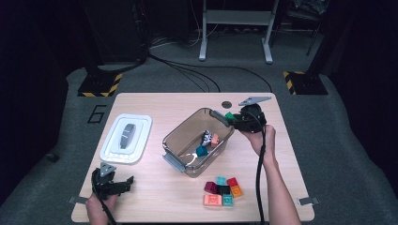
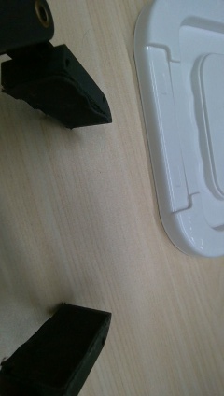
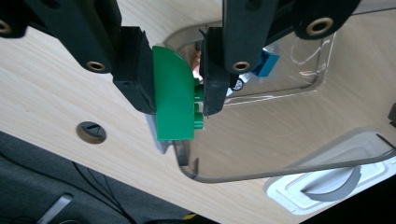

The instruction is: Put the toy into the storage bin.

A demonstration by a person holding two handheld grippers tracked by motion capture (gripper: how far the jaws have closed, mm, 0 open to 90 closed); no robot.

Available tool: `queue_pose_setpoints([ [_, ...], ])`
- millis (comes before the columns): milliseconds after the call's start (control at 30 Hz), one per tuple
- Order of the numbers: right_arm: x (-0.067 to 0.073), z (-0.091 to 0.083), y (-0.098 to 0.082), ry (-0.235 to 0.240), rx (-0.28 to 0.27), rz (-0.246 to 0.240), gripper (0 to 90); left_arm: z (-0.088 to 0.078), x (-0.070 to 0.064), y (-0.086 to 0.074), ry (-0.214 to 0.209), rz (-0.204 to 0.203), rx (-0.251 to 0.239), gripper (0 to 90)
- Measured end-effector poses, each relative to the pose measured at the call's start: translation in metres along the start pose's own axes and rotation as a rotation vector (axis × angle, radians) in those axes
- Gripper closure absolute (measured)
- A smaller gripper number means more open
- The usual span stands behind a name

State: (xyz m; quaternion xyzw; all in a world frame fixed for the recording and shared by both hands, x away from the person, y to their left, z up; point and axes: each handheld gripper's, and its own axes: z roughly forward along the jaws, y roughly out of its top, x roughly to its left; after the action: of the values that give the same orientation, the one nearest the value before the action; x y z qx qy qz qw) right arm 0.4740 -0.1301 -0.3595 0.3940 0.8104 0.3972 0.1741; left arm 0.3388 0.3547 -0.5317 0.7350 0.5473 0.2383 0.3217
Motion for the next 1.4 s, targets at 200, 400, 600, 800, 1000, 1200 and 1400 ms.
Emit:
queue_pose_setpoints([
  [200, 0.006, 0.012, -0.001, 0.038, 0.02, -0.021, 66.8, 0.0, 0.0, 0.0, 0.0, 0.001, 0.0, 5.9],
  [400, 0.005, 0.02, -0.005, 0.055, 0.052, -0.024, 66.7, 0.0, 0.0, 0.0, 0.0, 0.001, 0.001, 5.9],
  [600, 0.003, 0.024, -0.007, 0.075, 0.066, -0.007, 66.4, 0.0, 0.0, 0.0, 0.0, 0.001, 0.0, 5.9],
  [800, 0.004, 0.026, -0.009, 0.079, 0.073, -0.012, 66.1, 0.0, 0.0, 0.0, 0.0, 0.001, 0.0, 5.9],
  [1000, 0.004, 0.026, -0.011, 0.079, 0.076, -0.011, 60.8, 0.0, 0.0, 0.0, 0.0, 0.0, 0.0, 5.9],
  [1200, 0.006, 0.014, -0.013, 0.073, 0.051, -0.003, 53.6, 0.0, 0.0, 0.0, 0.0, 0.001, 0.0, 5.9],
  [1400, 0.005, -0.003, -0.022, 0.068, 0.027, 0.021, 47.2, 0.0, 0.0, 0.0, 0.0, 0.001, 0.0, 5.9],
])
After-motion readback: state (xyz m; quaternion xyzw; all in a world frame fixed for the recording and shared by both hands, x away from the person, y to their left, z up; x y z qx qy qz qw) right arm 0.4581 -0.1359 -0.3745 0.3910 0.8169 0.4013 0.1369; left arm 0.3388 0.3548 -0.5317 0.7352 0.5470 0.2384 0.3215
